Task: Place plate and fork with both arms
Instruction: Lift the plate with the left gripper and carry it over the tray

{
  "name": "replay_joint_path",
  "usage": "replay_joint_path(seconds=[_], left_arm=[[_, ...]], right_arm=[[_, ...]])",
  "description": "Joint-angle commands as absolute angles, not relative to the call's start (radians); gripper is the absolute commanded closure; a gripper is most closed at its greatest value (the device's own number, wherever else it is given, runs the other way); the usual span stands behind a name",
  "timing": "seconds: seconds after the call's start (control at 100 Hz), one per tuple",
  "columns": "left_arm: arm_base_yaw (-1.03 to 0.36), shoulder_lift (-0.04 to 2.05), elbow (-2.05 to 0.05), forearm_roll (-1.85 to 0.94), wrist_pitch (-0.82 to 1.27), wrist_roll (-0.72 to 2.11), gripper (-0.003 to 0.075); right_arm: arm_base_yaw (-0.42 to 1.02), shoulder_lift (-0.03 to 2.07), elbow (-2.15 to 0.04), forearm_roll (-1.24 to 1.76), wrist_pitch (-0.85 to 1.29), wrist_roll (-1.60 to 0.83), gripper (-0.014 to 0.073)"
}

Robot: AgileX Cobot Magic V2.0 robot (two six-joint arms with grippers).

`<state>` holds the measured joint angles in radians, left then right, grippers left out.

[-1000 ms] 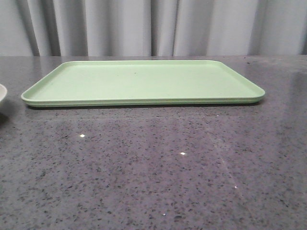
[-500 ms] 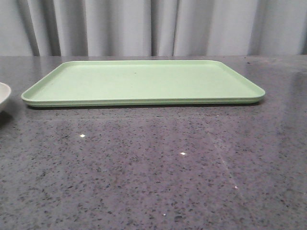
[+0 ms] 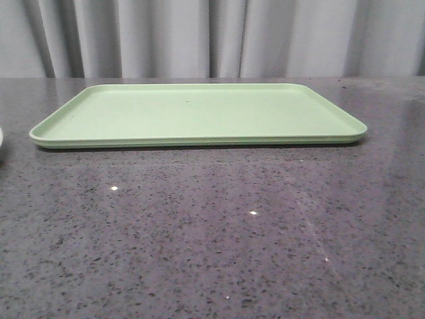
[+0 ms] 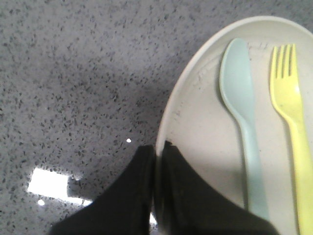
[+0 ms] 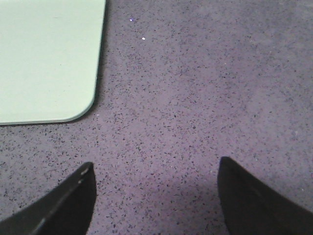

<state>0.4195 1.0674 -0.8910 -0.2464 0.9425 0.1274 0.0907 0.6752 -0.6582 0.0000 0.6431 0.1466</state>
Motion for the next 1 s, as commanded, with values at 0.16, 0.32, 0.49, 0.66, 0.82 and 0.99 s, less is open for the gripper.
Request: replay_joint_path(seconds=[0.16,0.32,0.49,0.66,0.82,0.99], left_arm=[[0.421,1.038,-1.024,-0.389,0.906,0.147,0.0730],[0.421,1.075,-1.033,-0.567,0.881,0.225,0.0734],[0.376,1.147,-1.048,-0.688,0.856,0.266,0.0741],[0.222,1.224,-1.115,-0.698,0.771,0.255,0.0741],[0.071,1.342,-1.220,-0.699,0.725,0.207,0.0741],[-0.066,1.485,-1.346,-0.699,0.692,0.179,0.0741]], right_arm=[[0.086,0.682,-0.696,0.000,0.586,0.139,0.0067],[0.086,0.682,-0.696,0.000,0.584,0.139,0.0067],[0.086,0.682,-0.696,0.000,0.584,0.139,0.0067],[0.086,0.682,-0.696,0.000,0.583,0.139,0.0067],[0.086,0.682,-0.696,0.000,0.583,0.139,0.0067],[0.086,0.682,-0.696,0.000,0.584,0.139,0.0067]])
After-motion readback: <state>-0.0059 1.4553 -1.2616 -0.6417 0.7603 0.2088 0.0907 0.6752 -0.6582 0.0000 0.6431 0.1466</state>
